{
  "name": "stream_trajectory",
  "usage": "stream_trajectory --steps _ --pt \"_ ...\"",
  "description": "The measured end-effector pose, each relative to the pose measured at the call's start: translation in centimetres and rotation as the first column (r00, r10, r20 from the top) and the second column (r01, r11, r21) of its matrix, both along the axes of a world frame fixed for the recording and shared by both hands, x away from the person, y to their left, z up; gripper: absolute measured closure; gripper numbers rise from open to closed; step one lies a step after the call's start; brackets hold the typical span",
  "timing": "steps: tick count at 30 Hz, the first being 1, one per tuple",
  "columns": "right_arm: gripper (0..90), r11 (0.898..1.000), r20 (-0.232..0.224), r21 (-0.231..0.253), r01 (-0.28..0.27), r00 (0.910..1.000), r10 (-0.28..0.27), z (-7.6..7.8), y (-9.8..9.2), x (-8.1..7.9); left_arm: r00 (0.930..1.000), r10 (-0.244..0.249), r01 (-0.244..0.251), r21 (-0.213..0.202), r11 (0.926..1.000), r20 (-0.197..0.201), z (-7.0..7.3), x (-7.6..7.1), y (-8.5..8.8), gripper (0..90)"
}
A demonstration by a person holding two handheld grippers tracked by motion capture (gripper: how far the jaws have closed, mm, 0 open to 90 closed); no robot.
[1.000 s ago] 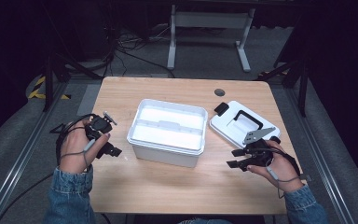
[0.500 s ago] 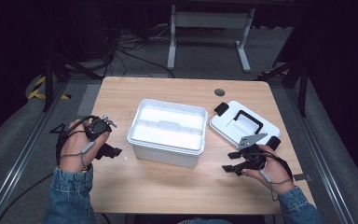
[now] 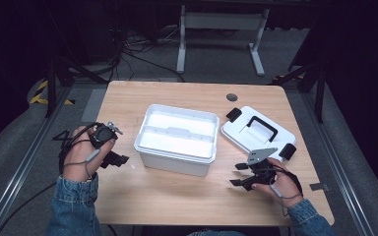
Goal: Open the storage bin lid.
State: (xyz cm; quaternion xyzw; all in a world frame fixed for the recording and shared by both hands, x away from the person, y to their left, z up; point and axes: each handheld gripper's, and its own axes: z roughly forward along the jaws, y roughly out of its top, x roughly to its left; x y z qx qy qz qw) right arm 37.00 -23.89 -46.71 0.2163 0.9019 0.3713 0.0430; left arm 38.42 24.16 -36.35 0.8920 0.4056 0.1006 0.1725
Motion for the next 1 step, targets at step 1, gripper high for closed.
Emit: stream_trajectory --steps 1 --pt "34.3 1.0 0.0 0.0 -0.002 1.0 0.002 -0.05 0.04 -0.03 1.0 0.001 -0.001 0.001 1.0 0.0 0.04 -0.01 -0.02 17.6"
